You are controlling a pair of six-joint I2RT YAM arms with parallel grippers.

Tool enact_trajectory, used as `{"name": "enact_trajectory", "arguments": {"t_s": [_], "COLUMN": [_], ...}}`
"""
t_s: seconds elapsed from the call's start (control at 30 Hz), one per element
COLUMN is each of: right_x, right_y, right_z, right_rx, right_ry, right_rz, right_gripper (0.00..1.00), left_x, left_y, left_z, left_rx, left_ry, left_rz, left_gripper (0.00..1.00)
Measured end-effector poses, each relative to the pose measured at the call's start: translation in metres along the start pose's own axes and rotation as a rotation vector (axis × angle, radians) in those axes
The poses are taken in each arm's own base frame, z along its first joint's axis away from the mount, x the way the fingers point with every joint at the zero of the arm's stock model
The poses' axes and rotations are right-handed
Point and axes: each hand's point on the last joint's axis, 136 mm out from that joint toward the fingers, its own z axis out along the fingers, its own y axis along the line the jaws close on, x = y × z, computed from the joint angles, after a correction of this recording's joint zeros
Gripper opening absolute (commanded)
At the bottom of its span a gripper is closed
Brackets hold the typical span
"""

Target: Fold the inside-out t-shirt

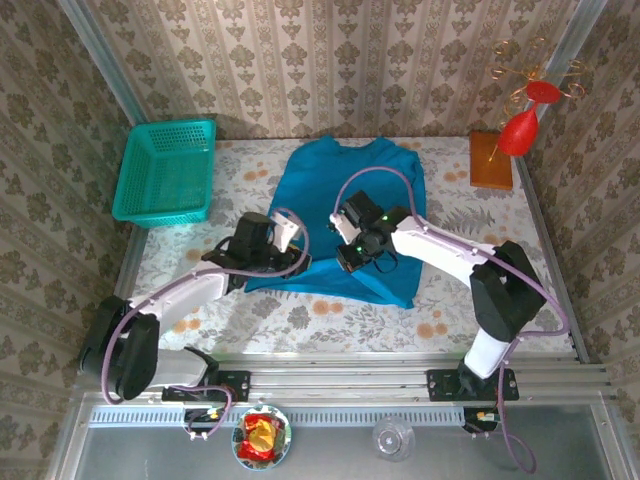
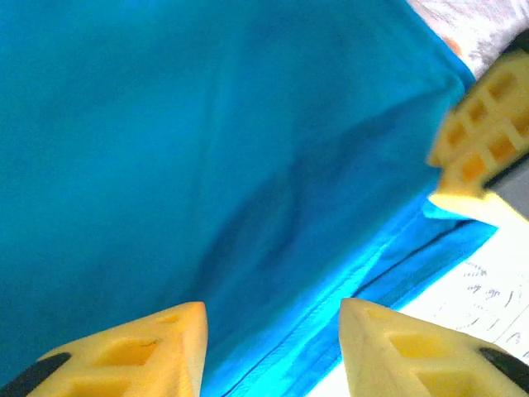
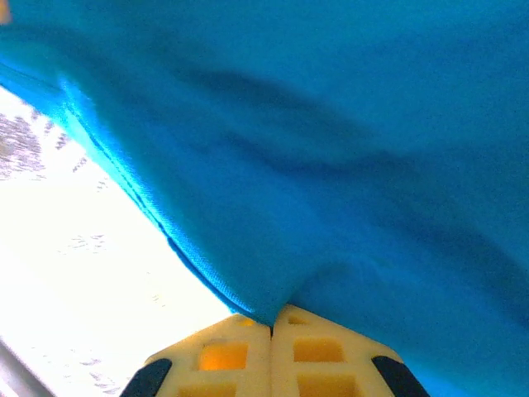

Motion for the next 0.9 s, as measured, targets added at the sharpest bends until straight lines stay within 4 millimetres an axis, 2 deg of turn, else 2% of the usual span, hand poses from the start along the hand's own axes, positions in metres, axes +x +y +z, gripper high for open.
{"name": "enact_trajectory", "arguments": {"t_s": [0.17,0.27,0.33,0.47,0.67,0.9], "right_x": [0.0,0.0,0.001,0.002,0.001,0.0], "right_y": [0.002,0.003,0.005,0.008,0.008,0.002], "right_z": [-0.005,-0.007,-0.007,-0.007,-0.009,-0.012], "right_rx": [-0.108,-0.15,-0.174,-0.206,-0.223,-0.218], "right_ry": [0.006,0.009,0.013,0.016,0.009,-0.003], "right_rz": [0.091,0.123,0.141,0.161,0.18,0.198], "right_gripper": [0.0,0.0,0.0,0.0,0.0,0.0], "left_x": [-0.007,-0.006,-0.002,0.002,0.003,-0.006], "left_y": [-0.029,-0.036,-0.035,-0.018,-0.002,-0.005], "left_z": [0.022,0.033,0.04,0.053,0.062,0.061], "left_rx": [0.009,-0.004,-0.031,-0.123,-0.22,-0.308], "left_ry": [-0.039,-0.053,-0.05,-0.026,-0.012,-0.033], "left_rz": [0.303,0.443,0.518,0.622,0.698,0.8], "left_gripper": [0.64,0.71,0.73,0.77,0.76,0.65]}}
